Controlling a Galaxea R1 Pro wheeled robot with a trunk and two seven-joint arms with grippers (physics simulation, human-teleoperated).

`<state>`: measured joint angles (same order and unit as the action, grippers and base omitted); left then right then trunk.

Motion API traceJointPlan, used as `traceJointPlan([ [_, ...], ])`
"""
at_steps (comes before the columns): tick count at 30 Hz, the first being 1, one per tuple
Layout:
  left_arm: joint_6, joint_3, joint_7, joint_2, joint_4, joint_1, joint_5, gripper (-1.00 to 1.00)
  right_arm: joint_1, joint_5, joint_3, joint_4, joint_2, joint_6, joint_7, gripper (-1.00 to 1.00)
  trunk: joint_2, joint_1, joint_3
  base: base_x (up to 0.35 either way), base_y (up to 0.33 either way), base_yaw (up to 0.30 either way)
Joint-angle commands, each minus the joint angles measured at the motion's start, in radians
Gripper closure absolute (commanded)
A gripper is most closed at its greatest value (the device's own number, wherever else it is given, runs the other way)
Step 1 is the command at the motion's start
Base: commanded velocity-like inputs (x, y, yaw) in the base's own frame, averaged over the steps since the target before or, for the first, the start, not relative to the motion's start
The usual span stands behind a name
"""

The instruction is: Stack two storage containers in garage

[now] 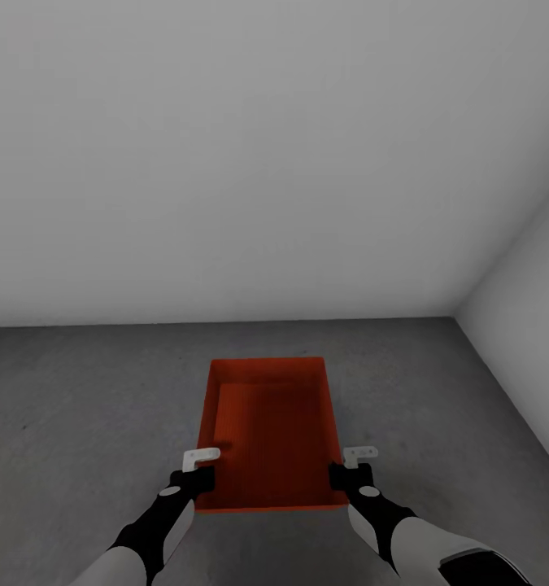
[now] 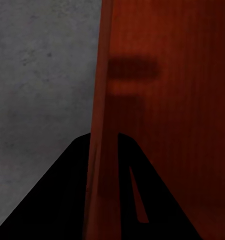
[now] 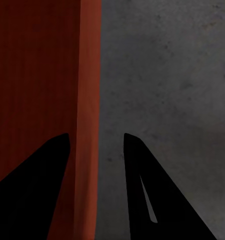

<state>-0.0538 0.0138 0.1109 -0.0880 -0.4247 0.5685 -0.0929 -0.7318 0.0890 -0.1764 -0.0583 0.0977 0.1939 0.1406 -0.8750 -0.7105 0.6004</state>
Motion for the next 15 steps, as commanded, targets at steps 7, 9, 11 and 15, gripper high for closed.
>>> traceJointPlan([
  [7,-0.006,-0.021,0.068,-0.001,-0.006,0.001,-0.014,1.00,0.000,0.006,0.043,0.002,0.005,0.001,0.001,1.00,-0.050,-0.027,0.023,0.000,0.000,0.000],
  [9,-0.006,-0.021,0.068,-0.001,-0.006,0.001,-0.014,1.00,0.000,0.006,0.043,0.002,0.005,0.001,0.001,1.00,-0.064,-0.035,0.029,0.000,0.000,0.000],
  [11,-0.006,-0.021,0.068,-0.001,-0.006,0.001,-0.014,1.00,0.000,0.006,0.042,0.002,0.006,0.001,0.001,1.00,-0.078,-0.042,0.035,0.000,0.000,0.000],
  [15,-0.005,-0.021,0.067,-0.001,-0.006,0.001,-0.014,1.00,0.000,0.006,0.042,0.002,0.005,0.000,0.001,1.00,-0.106,-0.058,0.048,0.000,0.000,0.000],
])
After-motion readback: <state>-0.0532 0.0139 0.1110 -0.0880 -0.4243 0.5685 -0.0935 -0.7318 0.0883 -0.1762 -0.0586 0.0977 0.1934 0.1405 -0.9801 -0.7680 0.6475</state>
